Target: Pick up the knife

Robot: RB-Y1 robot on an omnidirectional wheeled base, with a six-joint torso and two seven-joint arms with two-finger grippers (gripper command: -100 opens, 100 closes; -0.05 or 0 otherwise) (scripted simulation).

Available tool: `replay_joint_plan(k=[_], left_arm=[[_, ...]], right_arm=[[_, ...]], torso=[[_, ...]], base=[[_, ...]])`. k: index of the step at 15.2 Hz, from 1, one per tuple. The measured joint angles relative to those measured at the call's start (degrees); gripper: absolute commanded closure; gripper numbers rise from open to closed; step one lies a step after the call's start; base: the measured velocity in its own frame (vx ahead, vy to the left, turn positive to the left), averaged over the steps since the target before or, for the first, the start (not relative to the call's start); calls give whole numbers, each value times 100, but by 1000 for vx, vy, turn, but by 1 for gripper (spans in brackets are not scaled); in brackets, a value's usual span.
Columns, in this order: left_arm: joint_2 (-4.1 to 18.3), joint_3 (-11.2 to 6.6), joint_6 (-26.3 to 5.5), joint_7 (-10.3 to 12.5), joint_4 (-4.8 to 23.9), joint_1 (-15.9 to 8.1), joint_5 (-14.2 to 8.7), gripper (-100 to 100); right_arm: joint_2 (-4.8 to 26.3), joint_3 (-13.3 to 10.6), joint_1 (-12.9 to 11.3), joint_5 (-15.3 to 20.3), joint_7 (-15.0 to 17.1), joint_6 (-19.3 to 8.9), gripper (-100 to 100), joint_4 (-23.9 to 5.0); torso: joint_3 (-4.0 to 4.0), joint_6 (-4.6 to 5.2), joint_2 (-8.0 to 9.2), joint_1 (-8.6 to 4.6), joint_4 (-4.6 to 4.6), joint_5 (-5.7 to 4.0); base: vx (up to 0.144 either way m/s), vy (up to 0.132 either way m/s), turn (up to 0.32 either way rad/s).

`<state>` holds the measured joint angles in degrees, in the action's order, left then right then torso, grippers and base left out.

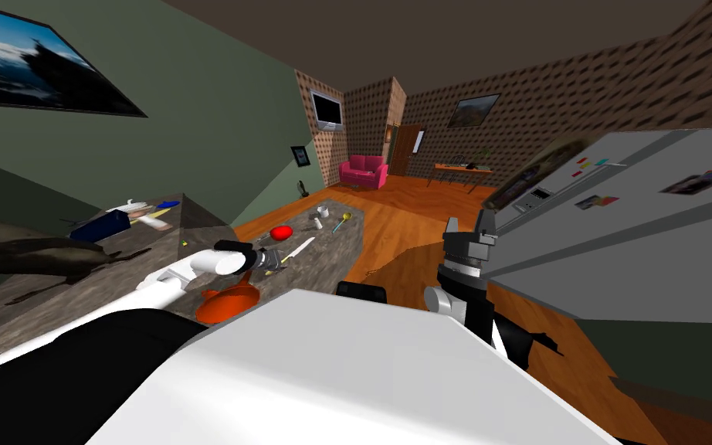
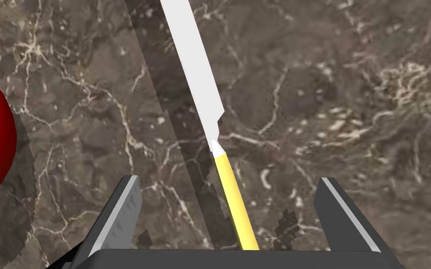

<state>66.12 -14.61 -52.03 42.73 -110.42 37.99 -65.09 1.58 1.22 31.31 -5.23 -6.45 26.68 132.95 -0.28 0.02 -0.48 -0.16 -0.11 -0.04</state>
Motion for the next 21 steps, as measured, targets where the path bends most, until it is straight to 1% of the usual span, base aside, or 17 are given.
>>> replay_joint_plan(k=[1,4,6,7,10,13,15,16,17,19,20,21], left_arm=[[67,-21,-107,107,44,45,-120,-100],[221,21,-366,407,227,48,-382,-100],[356,-2,-558,618,363,122,-624,-100],[408,19,-645,720,429,116,-712,-100],[536,51,-843,957,617,143,-975,-100],[673,59,-1074,1292,759,232,-1256,-100],[736,70,-1196,1451,861,262,-1411,-100],[743,64,-1217,1479,868,271,-1430,-100],[678,113,-1196,1447,926,233,-1389,-100],[524,175,-1119,1352,1011,233,-1293,-100],[450,237,-1080,1291,1097,185,-1250,-100],[433,255,-1065,1263,1122,171,-1241,100]], right_arm=[[0,0,0,0,0,0,0,0],[0,0,0,0,0,0,0,0],[0,0,0,0,0,0,0,0],[0,0,0,0,0,0,0,0],[0,0,0,0,0,0,0,0],[0,0,0,0,0,0,0,0],[0,0,0,0,0,0,0,0],[0,0,-1,0,0,0,0,0],[0,0,-1,0,0,0,0,0],[0,0,-1,0,0,0,0,0],[0,0,-1,0,0,0,0,0],[0,0,-1,0,0,0,0,0]], torso=[[-1,0,-2,0,0,0],[-2,0,-3,1,-1,1],[-4,0,-7,-1,-1,0],[-4,1,-6,1,-2,0],[3,0,5,3,1,1],[-1,0,-2,3,0,1],[5,-1,9,1,2,1],[10,-1,19,4,4,1],[16,-1,29,7,6,3],[24,-2,42,10,9,4],[26,-2,45,11,10,5],[27,-2,47,12,11,3]], base=[[113,-35,-39],[112,-35,-53],[127,-36,-65],[106,-29,-51],[94,-26,-52],[115,-23,-62],[51,-26,-18],[20,-10,-47],[12,-8,-60],[3,-6,-40],[1,-3,-14],[0,0,0]])
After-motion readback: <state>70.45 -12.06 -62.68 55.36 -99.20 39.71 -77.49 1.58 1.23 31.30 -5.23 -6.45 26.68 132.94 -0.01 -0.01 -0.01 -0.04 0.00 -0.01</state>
